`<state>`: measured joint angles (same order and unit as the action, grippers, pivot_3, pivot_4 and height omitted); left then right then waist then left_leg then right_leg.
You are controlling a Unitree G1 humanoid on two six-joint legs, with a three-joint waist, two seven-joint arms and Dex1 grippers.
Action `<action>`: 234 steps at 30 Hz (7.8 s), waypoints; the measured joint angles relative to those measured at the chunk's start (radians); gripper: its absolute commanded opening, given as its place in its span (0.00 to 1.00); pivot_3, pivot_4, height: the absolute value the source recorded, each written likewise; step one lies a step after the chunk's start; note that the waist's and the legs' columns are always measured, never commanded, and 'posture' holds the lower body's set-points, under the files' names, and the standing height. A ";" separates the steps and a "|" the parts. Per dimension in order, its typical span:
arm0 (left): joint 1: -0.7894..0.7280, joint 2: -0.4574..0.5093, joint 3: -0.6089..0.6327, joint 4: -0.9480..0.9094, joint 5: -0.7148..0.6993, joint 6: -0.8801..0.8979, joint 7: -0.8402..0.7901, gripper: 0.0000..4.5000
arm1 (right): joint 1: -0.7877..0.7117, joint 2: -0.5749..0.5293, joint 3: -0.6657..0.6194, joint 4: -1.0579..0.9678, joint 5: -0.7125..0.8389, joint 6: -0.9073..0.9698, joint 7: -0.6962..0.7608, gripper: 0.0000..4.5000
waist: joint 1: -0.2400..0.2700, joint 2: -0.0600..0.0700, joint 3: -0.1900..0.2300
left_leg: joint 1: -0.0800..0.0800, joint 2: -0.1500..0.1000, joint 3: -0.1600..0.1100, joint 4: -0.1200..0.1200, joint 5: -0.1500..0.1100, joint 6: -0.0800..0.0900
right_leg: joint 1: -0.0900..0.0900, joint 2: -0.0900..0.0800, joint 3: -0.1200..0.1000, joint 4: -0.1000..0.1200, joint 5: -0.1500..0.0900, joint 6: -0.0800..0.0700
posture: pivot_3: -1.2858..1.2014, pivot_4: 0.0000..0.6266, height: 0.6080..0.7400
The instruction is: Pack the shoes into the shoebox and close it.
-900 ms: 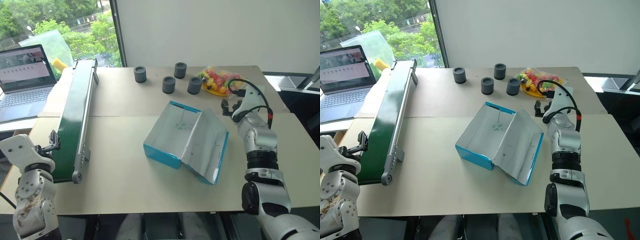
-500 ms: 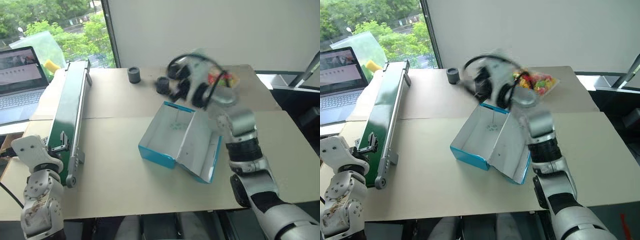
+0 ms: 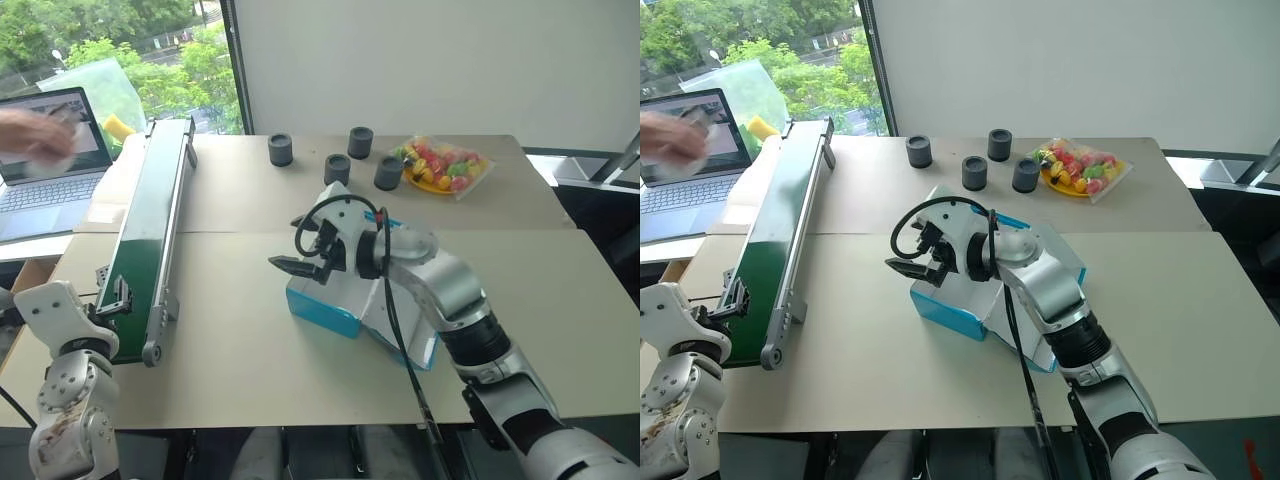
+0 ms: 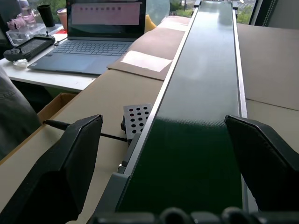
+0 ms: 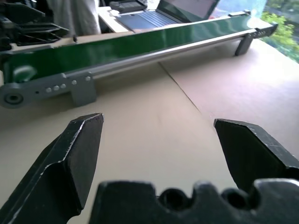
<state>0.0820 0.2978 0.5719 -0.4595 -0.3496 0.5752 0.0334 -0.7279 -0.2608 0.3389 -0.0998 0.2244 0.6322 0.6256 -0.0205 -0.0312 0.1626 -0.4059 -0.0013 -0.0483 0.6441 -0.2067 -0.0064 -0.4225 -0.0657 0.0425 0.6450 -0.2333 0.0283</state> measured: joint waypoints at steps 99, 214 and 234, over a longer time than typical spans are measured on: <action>-0.115 -0.136 -0.512 -0.035 0.294 -0.192 0.037 0.71 | -0.185 0.353 -0.901 0.325 0.822 0.669 -0.549 1.00 | 0.003 0.001 0.000 | -0.010 -0.001 0.002 -0.003 -0.001 0.002 | -0.006 -0.008 -0.001 -0.004 0.001 0.001 | 0.52 0.24 1.00; -0.153 0.222 -0.679 -0.194 0.147 -0.074 -0.573 1.00 | -0.327 -0.102 -0.340 0.394 1.395 0.541 -1.565 0.99 | -0.033 0.006 0.003 | -0.007 0.004 0.009 -0.001 -0.002 0.004 | -0.001 0.006 0.004 -0.007 -0.001 0.002 | 0.52 0.24 1.00; -0.188 -0.136 -0.225 -0.164 0.244 0.140 0.016 1.00 | -0.034 -0.405 0.078 -0.192 0.463 0.008 -0.047 0.99 | -0.010 0.004 0.002 | -0.008 0.004 0.004 0.002 -0.002 0.005 | 0.001 0.005 0.001 -0.011 0.002 0.003 | 0.52 0.24 1.00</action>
<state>-0.1056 0.1622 0.3469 -0.6230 -0.1056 0.7154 0.0498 -0.7618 -0.6659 0.4165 -0.2914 0.6869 0.6406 0.5790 -0.0301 -0.0268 0.1648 -0.4142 0.0024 -0.0440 0.6461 -0.2088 -0.0017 -0.4218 -0.0607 0.0430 0.6337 -0.2317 0.0314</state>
